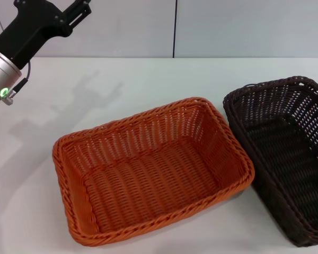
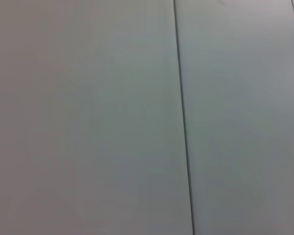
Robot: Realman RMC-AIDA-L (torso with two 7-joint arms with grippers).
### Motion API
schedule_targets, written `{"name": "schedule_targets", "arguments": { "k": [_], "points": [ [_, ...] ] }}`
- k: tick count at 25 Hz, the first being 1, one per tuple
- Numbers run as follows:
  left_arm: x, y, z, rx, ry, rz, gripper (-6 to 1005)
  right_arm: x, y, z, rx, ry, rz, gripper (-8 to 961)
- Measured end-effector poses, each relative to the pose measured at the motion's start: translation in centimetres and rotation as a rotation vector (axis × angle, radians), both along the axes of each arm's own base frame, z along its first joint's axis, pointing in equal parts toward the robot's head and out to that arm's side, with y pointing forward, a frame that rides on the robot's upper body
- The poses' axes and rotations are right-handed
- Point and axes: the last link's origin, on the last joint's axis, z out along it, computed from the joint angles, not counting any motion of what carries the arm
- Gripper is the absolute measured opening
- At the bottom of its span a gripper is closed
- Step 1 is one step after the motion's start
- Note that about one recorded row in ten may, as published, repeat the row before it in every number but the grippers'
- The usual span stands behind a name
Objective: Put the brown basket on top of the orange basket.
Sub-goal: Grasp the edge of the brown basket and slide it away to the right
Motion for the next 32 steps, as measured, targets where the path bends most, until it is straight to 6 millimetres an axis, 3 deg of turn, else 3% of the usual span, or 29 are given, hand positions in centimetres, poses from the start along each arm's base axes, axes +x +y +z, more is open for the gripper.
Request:
{"name": "schedule_targets", "arguments": {
  "k": [6,14,26,32],
  "points": [
    [0.2,0.1,0.0,0.009,-0.003,-0.005,809,0.3,-0.7,-1.9,-0.062,-0.048,0.003,577],
    [0.4,0.5,0.0,0.009,0.004,0.003,809,0.1,-2.0,-2.8,-0.15,-0.05,0.004,577],
    [0.4,0.7,-0.2,0.003,0.009,0.012,800,-1.2,-5.6,-3.7,-0.359,0.027,0.073,578],
    [0.4,0.9,-0.2,0.001,0.008,0.027,800,-1.4,-6.1,-4.4,-0.414,-0.024,0.082,580]
  ]
}}
